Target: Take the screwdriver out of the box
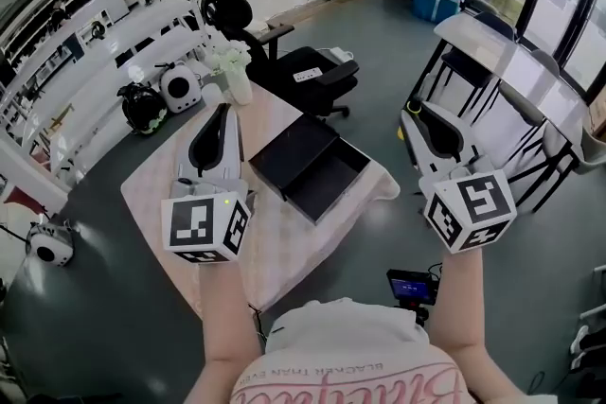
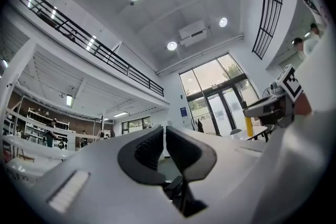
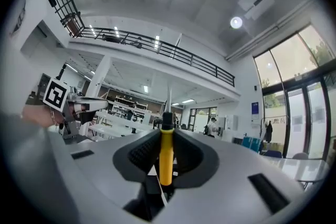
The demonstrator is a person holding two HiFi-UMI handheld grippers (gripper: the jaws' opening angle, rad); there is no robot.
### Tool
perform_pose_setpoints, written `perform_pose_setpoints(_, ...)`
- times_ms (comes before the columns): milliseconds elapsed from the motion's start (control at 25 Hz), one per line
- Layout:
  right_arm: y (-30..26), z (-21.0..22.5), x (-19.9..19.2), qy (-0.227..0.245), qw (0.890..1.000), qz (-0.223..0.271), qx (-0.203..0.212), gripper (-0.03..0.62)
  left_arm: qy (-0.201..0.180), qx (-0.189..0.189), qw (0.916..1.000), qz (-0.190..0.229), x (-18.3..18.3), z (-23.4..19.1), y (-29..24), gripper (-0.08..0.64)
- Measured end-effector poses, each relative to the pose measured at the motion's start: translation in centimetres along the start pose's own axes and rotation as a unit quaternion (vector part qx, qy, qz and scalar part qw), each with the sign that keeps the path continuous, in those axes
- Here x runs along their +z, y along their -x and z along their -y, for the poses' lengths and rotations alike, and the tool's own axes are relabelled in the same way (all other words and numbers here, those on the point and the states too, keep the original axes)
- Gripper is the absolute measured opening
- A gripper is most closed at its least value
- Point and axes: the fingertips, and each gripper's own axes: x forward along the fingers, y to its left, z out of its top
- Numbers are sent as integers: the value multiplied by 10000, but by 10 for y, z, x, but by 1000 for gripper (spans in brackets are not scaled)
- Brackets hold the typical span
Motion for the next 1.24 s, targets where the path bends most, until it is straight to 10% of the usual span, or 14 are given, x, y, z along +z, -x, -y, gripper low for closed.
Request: perform_pose_setpoints(1240,22,-3,19,371,9989,233,-190,80,-227,-59,9995,194,27,24,16,11)
